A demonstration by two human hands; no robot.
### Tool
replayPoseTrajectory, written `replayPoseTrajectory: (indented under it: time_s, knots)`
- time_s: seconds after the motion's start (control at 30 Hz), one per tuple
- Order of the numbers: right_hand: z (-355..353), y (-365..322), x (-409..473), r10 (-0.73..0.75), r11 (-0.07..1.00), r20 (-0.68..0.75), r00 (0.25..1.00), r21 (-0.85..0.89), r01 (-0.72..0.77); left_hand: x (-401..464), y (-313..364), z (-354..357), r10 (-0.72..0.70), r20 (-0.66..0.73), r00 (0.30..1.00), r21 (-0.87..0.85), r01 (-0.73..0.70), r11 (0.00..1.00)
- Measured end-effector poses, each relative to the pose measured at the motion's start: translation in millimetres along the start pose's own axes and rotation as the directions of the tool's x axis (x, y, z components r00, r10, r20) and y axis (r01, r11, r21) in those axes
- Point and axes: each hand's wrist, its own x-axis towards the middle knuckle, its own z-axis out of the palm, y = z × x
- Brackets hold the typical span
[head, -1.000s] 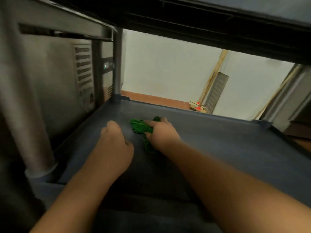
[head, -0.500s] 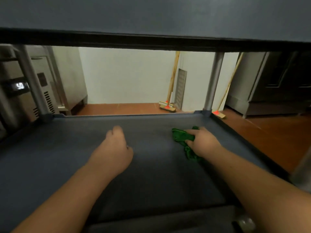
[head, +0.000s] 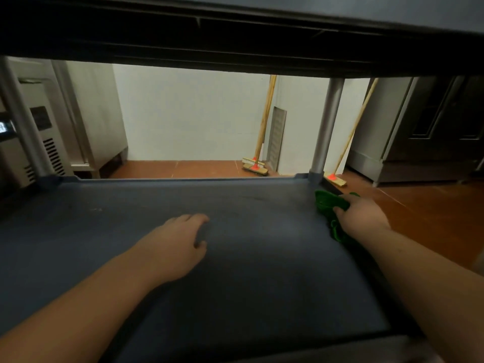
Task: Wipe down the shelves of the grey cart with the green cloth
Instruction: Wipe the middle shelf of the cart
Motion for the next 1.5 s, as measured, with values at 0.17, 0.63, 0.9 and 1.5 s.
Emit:
replayPoseTrajectory:
  time_s: [0.17,0.63,0.9,1.5]
  knots:
    - [3,-23,-3,-0.003,0.999,0.045,0.999,0.037,0.002,-15,-42,-11,0.070,0.039,0.997,0.056,-0.072,0.996]
    - [74,-224,-53,-0.223,0.972,0.035,0.974,0.084,0.220,-118,-193,-49,-0.010,-0.192,0.981,0.108,0.032,0.994]
    - [135,-405,-133,-0.491,0.857,0.093,0.866,0.231,0.461,-165,-249,-59,-0.276,-0.364,0.890,-0.018,0.289,0.957]
    - [169,-525,-220,-0.788,0.608,0.107,0.606,0.293,0.738,-168,-262,-56,-0.419,-0.333,0.845,-0.092,0.413,0.906]
